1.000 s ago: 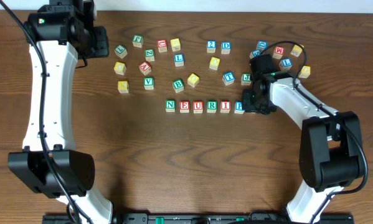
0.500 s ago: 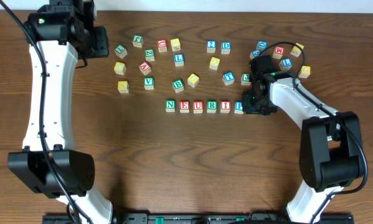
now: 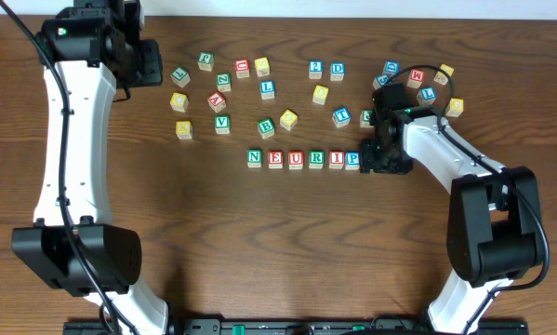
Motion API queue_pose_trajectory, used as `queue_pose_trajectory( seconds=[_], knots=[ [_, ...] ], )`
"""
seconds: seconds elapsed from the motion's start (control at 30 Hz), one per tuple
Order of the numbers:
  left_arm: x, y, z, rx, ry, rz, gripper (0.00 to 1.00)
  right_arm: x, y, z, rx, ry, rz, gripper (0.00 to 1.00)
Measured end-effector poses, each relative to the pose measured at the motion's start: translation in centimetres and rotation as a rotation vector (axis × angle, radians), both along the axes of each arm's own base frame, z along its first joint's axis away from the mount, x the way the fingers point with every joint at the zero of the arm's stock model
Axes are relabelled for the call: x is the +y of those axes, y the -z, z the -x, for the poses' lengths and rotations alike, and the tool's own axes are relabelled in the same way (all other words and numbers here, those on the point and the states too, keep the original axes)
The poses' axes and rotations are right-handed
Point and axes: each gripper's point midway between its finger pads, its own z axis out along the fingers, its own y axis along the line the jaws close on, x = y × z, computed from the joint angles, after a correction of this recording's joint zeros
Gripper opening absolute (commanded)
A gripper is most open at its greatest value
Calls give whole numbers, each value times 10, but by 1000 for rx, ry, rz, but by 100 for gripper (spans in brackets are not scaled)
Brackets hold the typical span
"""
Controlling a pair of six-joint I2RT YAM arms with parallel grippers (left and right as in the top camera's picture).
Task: Spell out NEURIPS
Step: 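Lower the yellow S block onto the table right of the P block, then open the right gripper and lift it off the S block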
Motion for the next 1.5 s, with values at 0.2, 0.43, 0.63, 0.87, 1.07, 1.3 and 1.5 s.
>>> queue_pose_trajectory(
  seconds=[0.2, 0.43, 0.63, 0.87, 1.07, 1.3, 1.5],
  knots=[
    [0, 0, 0, 0, 0, 0, 42, 1, -4, -1, -7, 0, -5, 52],
    [0, 0, 0, 0, 0, 0, 43, 2, -29, -7, -64, -1, -15, 54],
    [0, 0, 0, 0, 0, 0, 43, -1, -51, -9, -99, 6, -11, 47],
    [0, 0, 0, 0, 0, 0, 43, -30, -57, -12, -110, 99, 6, 21],
    [0, 0, 0, 0, 0, 0, 42, -44, -56, -16, -118, 137, 19, 23],
    [0, 0, 0, 0, 0, 0, 43, -53, -37, -14, -70, 159, 30, 23],
    [0, 0, 0, 0, 0, 0, 42, -56, -32, -13, -57, 167, 33, 23]
  ],
)
